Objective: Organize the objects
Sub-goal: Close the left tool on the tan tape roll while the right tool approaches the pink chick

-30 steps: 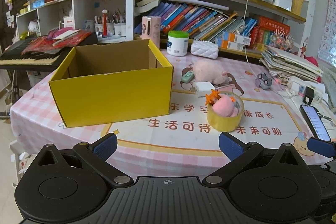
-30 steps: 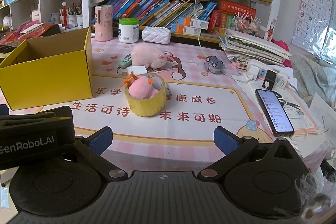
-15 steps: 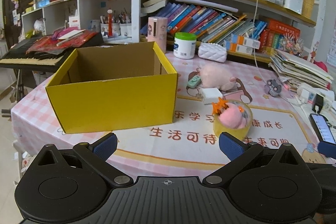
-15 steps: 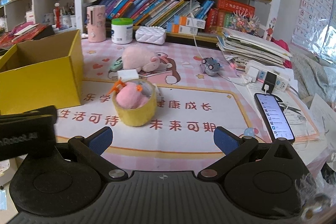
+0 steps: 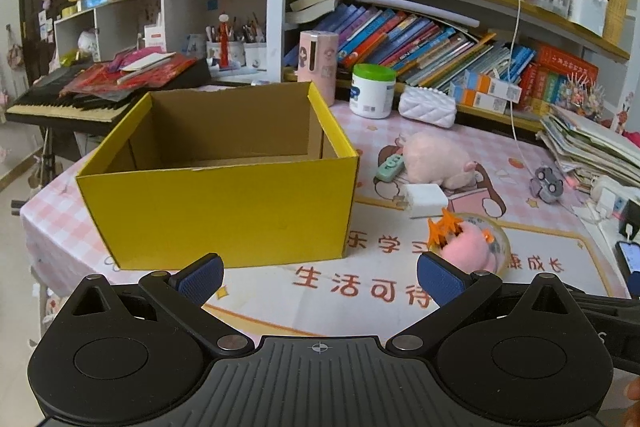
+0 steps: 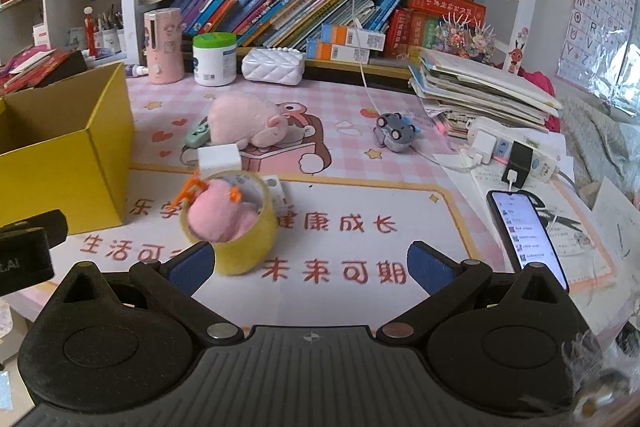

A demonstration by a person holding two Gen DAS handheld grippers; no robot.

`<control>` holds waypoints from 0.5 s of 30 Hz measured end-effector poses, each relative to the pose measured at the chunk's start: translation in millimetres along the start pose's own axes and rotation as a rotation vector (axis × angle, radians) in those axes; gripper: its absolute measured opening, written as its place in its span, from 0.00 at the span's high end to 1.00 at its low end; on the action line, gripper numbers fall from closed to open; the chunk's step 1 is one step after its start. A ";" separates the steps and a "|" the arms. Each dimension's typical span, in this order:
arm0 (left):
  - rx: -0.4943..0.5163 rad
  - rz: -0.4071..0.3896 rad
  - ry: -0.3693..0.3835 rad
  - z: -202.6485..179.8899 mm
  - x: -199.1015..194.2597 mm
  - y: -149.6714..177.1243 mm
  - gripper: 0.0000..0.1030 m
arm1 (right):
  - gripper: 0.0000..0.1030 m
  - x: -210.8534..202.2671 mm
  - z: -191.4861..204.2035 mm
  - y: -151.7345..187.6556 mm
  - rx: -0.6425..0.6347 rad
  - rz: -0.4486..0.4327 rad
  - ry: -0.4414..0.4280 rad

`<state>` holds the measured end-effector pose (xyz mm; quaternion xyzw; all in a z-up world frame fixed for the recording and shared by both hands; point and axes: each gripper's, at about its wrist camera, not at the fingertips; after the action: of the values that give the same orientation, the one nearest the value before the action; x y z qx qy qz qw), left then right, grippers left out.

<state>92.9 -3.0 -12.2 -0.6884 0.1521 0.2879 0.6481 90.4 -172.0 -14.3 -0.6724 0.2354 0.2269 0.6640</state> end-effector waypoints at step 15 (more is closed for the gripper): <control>0.001 0.038 -0.004 -51.6 35.3 -17.5 0.00 | 0.00 50.5 -46.1 -33.1 -0.014 0.016 0.027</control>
<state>141.2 -45.8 -19.5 -0.6846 0.1637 0.3016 0.6431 150.2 -218.6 -18.8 -0.6781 0.2481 0.2249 0.6542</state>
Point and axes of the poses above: each gripper's, at about its wrist camera, not at the fingertips, and x roughly the way its jaws point, z to its left, y to its underside, and after that the axes turned 6 degrees about -y, right-handed
